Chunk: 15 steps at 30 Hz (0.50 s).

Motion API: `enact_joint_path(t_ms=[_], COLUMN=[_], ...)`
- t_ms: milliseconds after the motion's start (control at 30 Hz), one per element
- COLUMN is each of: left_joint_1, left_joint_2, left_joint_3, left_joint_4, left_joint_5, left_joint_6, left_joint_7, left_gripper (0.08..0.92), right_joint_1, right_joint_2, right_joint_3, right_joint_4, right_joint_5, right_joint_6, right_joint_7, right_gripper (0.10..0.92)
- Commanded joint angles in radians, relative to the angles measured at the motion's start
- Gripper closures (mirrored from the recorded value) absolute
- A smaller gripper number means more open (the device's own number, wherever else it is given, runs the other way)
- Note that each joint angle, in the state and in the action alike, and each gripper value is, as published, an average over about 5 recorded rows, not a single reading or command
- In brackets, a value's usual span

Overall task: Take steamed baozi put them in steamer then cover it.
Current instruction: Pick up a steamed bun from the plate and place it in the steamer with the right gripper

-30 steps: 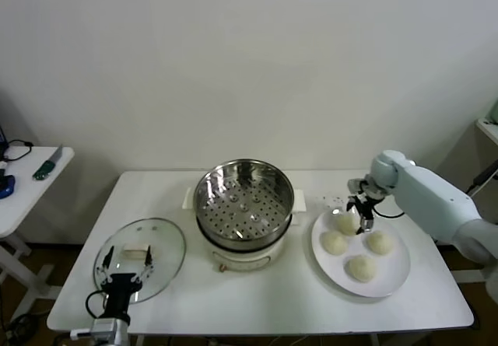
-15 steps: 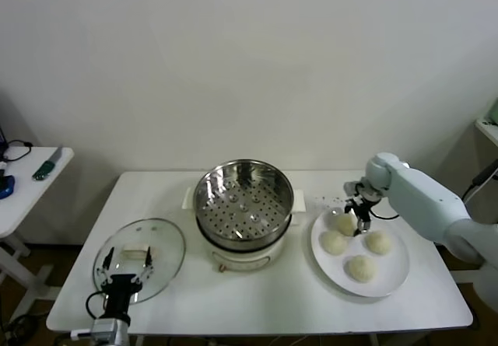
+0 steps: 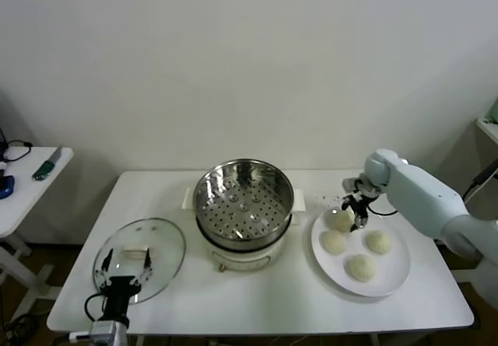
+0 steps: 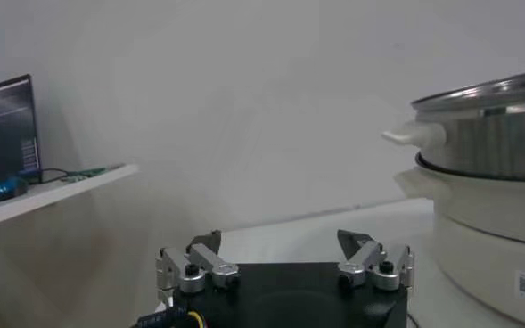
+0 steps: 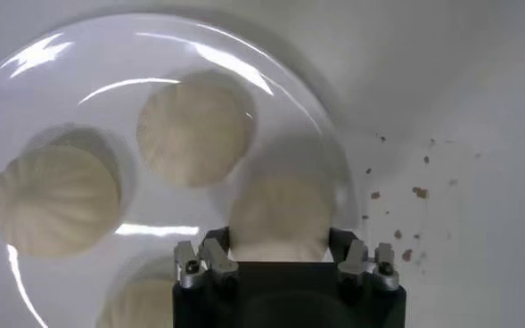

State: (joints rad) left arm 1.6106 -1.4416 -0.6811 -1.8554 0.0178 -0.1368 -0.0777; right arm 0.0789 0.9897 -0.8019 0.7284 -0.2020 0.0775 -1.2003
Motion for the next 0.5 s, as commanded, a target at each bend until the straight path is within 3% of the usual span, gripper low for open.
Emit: enact_joint_path(t_ms=[33,300,500], left_joint_1=[0.009,0.017,0.021], left_joint_2=[0.003,0.003,0.007], left_joint_3=[-0.001,0.002,0.007], left_joint_4=[-0.004,-0.013,-0.018], left_joint_5=[-0.001,-0.003,-0.003], left_joint_6=[-0.002,-0.001,0.000], left_joint_7=[0.000,0.000,0.001], left_gripper=[0.177,0.177,0.177], right_joint_1=[0.200,0.488,0.614], right_joint_2=[-0.013,0.041,0.173], right_joint_3=[-0.149,-0.361,-0.410], right_joint_4=[0.072,0.195,0.227], right_joint_5=[0.069,0.168,0.143], right_joint_6=[0.087,0.214,0.345], right_joint_7=[-0.021,-0.046,-0.050], right_gripper=[0.321,0.321,0.318])
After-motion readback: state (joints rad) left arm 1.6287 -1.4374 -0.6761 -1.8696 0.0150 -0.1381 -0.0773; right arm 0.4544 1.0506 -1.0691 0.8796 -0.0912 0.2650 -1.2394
